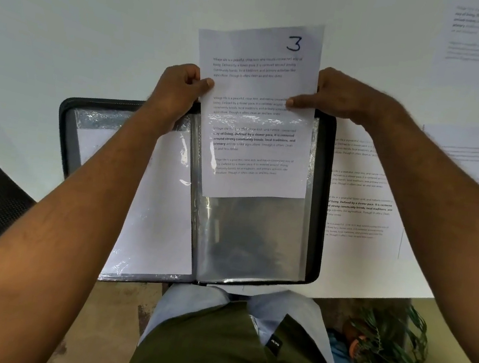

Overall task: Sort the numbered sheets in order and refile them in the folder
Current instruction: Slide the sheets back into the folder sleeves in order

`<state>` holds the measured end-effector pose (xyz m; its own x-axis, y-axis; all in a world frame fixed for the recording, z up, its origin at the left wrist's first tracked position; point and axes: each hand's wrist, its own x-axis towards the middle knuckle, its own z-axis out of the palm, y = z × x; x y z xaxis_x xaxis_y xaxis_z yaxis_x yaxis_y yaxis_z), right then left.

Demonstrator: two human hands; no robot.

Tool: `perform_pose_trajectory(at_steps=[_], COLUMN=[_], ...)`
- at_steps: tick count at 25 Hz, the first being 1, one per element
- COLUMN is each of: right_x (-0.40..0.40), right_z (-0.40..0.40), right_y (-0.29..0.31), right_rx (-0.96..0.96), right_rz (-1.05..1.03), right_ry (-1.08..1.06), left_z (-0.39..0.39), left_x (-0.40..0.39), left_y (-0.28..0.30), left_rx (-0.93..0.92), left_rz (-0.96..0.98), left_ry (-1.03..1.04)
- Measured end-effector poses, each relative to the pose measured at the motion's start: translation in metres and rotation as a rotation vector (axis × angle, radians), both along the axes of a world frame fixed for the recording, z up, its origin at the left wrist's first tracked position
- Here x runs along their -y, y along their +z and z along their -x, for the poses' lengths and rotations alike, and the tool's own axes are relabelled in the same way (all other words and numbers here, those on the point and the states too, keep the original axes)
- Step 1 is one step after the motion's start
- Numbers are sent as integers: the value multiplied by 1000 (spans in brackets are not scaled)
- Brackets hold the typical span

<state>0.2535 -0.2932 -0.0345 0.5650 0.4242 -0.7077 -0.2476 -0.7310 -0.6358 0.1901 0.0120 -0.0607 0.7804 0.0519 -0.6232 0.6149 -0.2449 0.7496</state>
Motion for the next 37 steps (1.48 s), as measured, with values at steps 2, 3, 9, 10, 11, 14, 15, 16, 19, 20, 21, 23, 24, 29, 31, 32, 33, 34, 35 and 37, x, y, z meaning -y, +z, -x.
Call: perform_pose_trajectory(at_steps=[2, 3, 9, 10, 11, 14, 15, 16, 19, 20, 21, 23, 24, 29, 31, 32, 33, 34, 35, 37], right_x=[-3, -5, -5, -4, -4, -3, -3, -4, -7, -8, -10, -13, -15, -23, -21, -20, -20, -20, -20, -20], right_z=[1, 1, -8, -8, -8, -7, -6, -5, -5, -6, -6, -6, -6, -6, -7, -7, -7, -6, -6, -4], right_y=[0, -1, 3, 4, 5, 5, 4, 4, 3, 2, 3, 5, 5, 6, 5, 5, 4, 4, 4, 3], right_rx=[54, 89, 130, 118, 100, 39, 30, 32, 153, 208, 234, 230, 226, 203, 179, 161, 142, 128, 122, 115], right_rz=[-82, -120, -47, -23, -5, 11, 14, 15, -8, -15, -25, -36, -32, -1, -10, -21, -28, -30, -28, -24], right_ry=[-168, -252, -129, -91, -65, -11, -8, -20, -80, -86, -93, -86, -66, 45, 61, 73, 89, 109, 131, 166], left_z=[1, 1, 1, 0, 0, 0, 0, 0, 2, 2, 2, 2, 1, 5, 6, 7, 8, 8, 9, 9], left_x=[-2, -2, -4, -4, -5, -3, -1, -1, -4, -6, -7, -10, -11, -9, -9, -9, -10, -10, -9, -6], left_y=[-2, -2, -6, -7, -8, -3, -2, -3, -7, -9, -10, -10, -10, -13, -14, -13, -13, -12, -12, -10], left_rx=[-19, -24, -20, -9, 5, 28, 30, 27, 0, -10, -16, -22, -26, 57, 96, 104, 114, 121, 127, 135], left_rz=[-64, -99, -21, 3, 19, 10, 0, -17, -38, -28, -27, -41, -41, -23, -31, -34, -37, -46, -57, -94], left_ry=[-73, -113, -67, -48, -33, -4, 0, -2, -41, -66, -97, -152, -169, -98, -104, -120, -141, -161, -184, -233])
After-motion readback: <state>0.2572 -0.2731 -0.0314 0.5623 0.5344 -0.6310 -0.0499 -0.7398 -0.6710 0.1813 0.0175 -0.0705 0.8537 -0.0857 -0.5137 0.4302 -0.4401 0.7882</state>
